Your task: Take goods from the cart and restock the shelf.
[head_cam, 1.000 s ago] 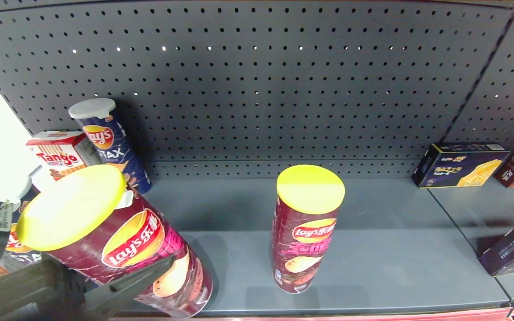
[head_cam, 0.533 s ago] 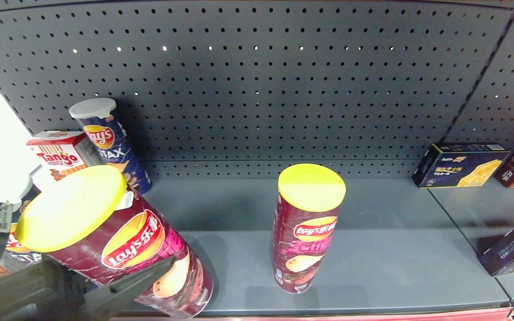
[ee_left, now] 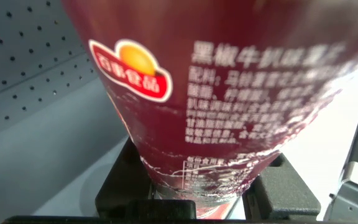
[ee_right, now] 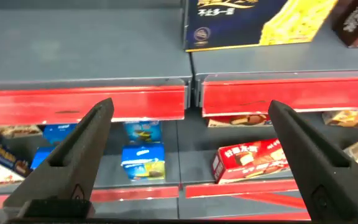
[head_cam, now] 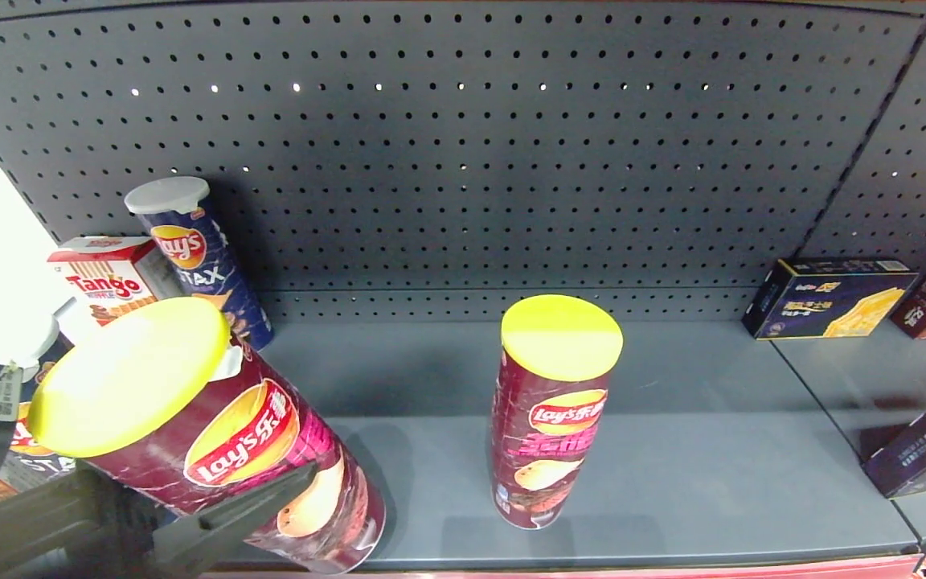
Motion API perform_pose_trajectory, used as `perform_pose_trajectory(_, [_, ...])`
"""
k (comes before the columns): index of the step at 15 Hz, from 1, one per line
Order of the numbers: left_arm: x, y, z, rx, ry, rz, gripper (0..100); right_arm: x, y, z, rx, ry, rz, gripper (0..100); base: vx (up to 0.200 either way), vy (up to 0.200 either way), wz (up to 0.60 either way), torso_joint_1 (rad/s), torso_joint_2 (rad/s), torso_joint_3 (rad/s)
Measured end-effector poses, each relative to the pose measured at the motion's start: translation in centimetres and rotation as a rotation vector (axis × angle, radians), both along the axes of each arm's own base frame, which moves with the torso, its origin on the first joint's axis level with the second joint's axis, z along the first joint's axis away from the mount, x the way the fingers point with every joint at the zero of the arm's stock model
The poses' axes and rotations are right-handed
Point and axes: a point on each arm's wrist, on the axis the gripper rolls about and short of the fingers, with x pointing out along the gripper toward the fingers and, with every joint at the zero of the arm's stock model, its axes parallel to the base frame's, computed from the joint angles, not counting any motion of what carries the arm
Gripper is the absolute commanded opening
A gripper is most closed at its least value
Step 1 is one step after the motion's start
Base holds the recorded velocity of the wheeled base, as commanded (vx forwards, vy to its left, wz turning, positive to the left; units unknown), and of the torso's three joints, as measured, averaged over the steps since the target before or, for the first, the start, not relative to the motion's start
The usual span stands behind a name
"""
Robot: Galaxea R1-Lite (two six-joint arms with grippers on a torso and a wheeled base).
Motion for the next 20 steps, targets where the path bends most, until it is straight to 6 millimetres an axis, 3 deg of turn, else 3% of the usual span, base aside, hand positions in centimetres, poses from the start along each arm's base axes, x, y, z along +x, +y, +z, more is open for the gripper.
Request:
perform_pose_trajectory(10, [2.1,-1.1,2.2,-0.028,-0.03,-0.041,0,-0.6,0.0,-0.1,-0.003,-0.081,0.07,100,0.0,0.0,0.0,0.0,0.0,0.0])
perform_pose_trajectory(15, [6.2,-3.0,4.8,-0.052,-0.07,0.066,0,-0.6,0.0,-0.2,-0.003,-0.084,0.07,100,0.0,0.0,0.0,0.0,0.0,0.0])
perform_pose_trajectory(20, [10.6,-5.3,5.1,-0.013,-0.016,0.031,0,-0.6,0.0,-0.2,-0.003,-0.084,0.07,100,0.0,0.0,0.0,0.0,0.0,0.0])
